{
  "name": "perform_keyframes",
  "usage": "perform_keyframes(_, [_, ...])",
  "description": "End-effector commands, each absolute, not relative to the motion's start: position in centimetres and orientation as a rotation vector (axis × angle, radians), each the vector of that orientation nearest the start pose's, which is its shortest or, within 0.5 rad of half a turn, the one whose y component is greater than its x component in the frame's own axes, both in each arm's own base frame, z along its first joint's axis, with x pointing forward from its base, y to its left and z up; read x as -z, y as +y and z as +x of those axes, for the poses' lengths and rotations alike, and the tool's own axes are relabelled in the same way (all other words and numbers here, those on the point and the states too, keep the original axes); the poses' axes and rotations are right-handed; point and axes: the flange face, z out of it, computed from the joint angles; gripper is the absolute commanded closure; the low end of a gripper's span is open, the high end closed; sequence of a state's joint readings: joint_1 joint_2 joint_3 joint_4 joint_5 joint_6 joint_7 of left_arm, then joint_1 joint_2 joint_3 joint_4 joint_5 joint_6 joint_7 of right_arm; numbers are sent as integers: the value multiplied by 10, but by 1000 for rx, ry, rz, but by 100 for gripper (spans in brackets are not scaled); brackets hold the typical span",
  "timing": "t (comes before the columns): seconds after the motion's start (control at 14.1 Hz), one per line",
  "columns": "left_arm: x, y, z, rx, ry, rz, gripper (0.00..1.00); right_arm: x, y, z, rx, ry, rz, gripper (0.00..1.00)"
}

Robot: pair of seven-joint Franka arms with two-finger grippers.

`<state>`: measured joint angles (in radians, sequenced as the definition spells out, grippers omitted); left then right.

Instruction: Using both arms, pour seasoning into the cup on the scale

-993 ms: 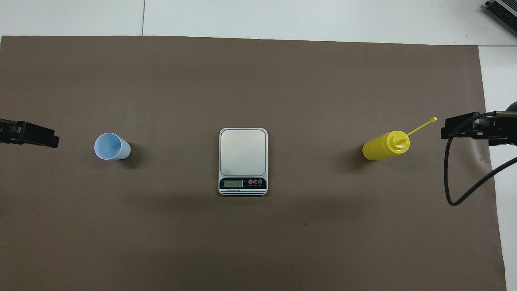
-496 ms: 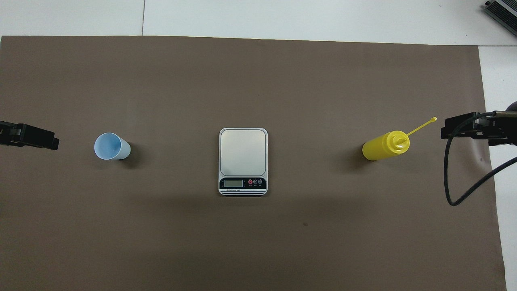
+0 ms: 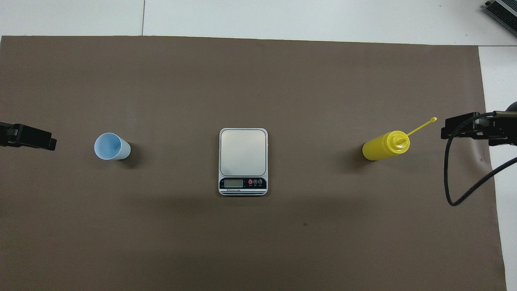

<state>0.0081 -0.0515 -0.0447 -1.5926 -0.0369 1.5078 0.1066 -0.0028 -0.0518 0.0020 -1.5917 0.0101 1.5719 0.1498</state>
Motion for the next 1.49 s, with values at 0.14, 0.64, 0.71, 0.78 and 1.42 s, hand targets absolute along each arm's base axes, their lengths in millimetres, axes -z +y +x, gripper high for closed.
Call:
perform_keyframes(0.14, [-638,-20,521,-76,222,-3168,0,-643,-2,532,54,215,-3118,0])
perform_keyframes(0.64, [-621,-29,521,18,243,-3162,0,-643,-2,532,54,215,-3118,0])
perform_keyframes(0.71, [-617,-26,523,55,232,-3161,0,-643,-2,532,54,213,-3118,0])
perform_keyframes(0.78, [-615,-23,522,81,223,-3160,0,-643,-2,532,51,213,-3119,0])
perform_keyframes(1.42, [-568,1,555,112,166,-3128,0,-643,-2,532,54,215,-3118,0])
